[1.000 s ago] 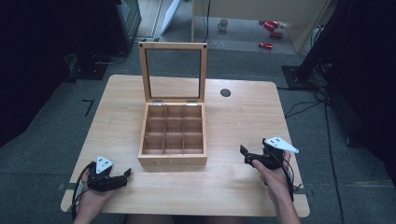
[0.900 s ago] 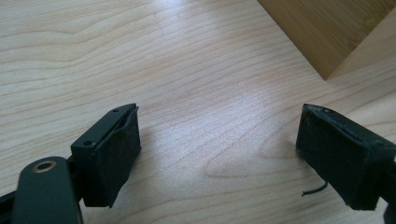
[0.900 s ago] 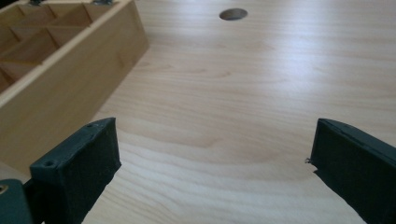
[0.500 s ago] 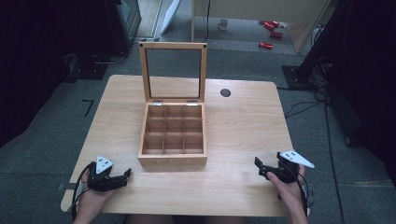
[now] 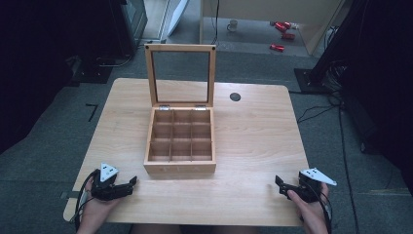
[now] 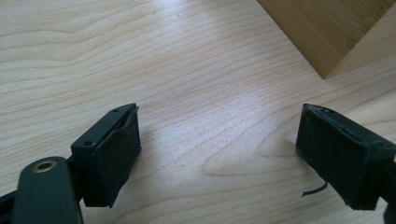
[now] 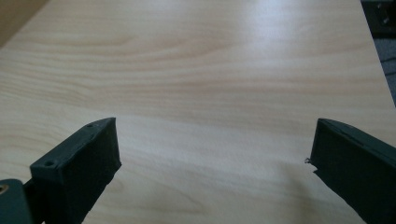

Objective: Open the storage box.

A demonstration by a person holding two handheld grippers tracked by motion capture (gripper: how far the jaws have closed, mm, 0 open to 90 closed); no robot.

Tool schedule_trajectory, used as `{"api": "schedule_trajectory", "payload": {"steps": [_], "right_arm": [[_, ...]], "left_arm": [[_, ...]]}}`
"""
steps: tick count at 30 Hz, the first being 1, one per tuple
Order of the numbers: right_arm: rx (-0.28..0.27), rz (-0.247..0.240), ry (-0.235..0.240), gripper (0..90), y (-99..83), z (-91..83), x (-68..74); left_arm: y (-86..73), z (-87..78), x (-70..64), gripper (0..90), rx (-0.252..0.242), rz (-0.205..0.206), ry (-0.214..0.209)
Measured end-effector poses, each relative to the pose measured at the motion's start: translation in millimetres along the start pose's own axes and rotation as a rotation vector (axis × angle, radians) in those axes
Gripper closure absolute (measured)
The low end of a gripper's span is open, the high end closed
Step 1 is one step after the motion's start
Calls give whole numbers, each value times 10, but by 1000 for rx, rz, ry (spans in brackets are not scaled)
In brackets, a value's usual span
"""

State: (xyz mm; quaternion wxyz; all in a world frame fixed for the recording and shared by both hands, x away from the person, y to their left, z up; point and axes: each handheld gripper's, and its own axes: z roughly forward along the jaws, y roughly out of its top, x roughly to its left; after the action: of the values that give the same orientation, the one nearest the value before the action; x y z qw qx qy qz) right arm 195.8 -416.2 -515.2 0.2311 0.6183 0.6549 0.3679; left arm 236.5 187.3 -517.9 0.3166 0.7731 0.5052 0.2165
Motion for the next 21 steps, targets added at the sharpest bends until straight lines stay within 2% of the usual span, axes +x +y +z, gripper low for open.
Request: {"api": "schedule_trajectory", "payload": {"steps": [5,10,11,14,16,21], "right_arm": [[62,7,-29,15,-102,0,-58],[65,-9,-38,15,-130,-21,-50],[66,-14,-44,15,-135,-20,-41],[86,-74,-88,18,-144,3,17],[93,-99,-81,24,-144,11,47],[93,-100,-79,25,-144,11,46]], "left_arm": [[0,0,0,143,0,0,0],[0,0,1,143,0,1,0],[0,0,1,143,0,1,0],[0,0,1,143,0,1,-1],[0,0,2,143,0,2,-2],[0,0,2,144,0,2,-2]]}}
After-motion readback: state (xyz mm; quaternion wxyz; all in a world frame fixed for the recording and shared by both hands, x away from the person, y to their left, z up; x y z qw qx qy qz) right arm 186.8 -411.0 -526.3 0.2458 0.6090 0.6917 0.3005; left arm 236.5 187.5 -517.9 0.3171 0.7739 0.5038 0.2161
